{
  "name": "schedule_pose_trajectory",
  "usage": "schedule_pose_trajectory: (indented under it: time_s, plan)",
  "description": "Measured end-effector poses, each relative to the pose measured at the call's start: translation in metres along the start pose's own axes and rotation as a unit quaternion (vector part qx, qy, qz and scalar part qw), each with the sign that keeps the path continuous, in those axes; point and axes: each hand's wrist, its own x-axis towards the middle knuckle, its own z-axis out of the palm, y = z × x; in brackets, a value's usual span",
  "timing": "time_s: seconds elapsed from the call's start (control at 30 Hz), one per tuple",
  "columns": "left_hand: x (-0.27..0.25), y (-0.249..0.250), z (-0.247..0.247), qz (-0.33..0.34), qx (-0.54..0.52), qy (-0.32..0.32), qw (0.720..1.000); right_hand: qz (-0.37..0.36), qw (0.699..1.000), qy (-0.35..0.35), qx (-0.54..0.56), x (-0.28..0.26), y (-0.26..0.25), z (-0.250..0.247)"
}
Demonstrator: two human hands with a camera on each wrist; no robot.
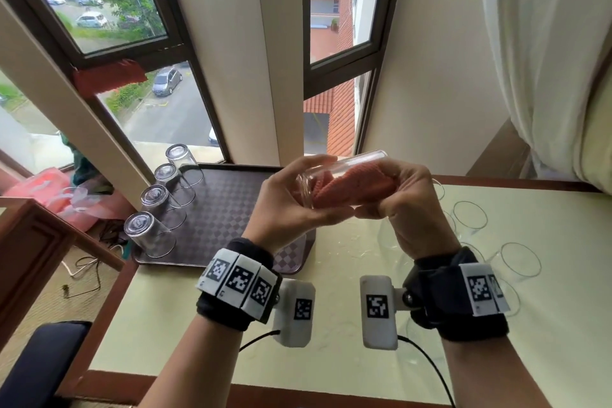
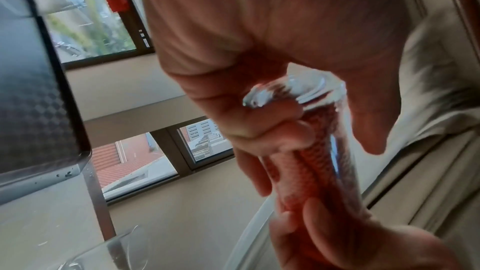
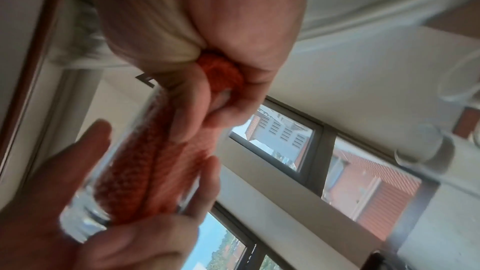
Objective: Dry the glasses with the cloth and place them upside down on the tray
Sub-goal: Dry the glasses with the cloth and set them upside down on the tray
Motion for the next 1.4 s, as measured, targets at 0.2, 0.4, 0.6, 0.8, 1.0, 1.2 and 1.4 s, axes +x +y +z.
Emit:
schedule_pose_trajectory:
  time_s: [0.2, 0.4, 0.6, 0.8, 1.0, 1.2, 1.4]
  plan:
    - [-0.007, 0.006, 0.0, -0.045, -0.102, 0.018, 0.994, -0.036, 0.997, -0.025, -0.07, -0.008, 0.001, 0.004]
    - [-0.009, -0.004, 0.006, 0.063, 0.083, 0.011, 0.994, 0.047, 0.997, -0.053, -0.016, -0.008, -0.006, -0.009]
    - [-0.008, 0.001, 0.014, -0.085, -0.07, -0.018, 0.994, -0.014, 1.0, 0.01, 0.025, -0.024, 0.001, -0.004]
    - [-0.006, 0.011, 0.021, -0.059, -0.029, 0.009, 0.998, 0.014, 1.0, -0.007, 0.026, -0.025, 0.01, -0.012]
    - [-0.005, 0.002, 0.031, -0.007, 0.005, -0.021, 1.0, 0.055, 0.998, -0.013, 0.016, -0.027, 0.008, -0.033]
    - [0.003, -0.001, 0.048, -0.138, -0.118, -0.033, 0.983, -0.004, 1.0, 0.023, -0.015, -0.029, 0.007, -0.043]
    - [0.008, 0.001, 0.066, -0.025, -0.012, -0.008, 1.0, 0.035, 0.998, -0.052, -0.017, -0.026, 0.003, -0.068]
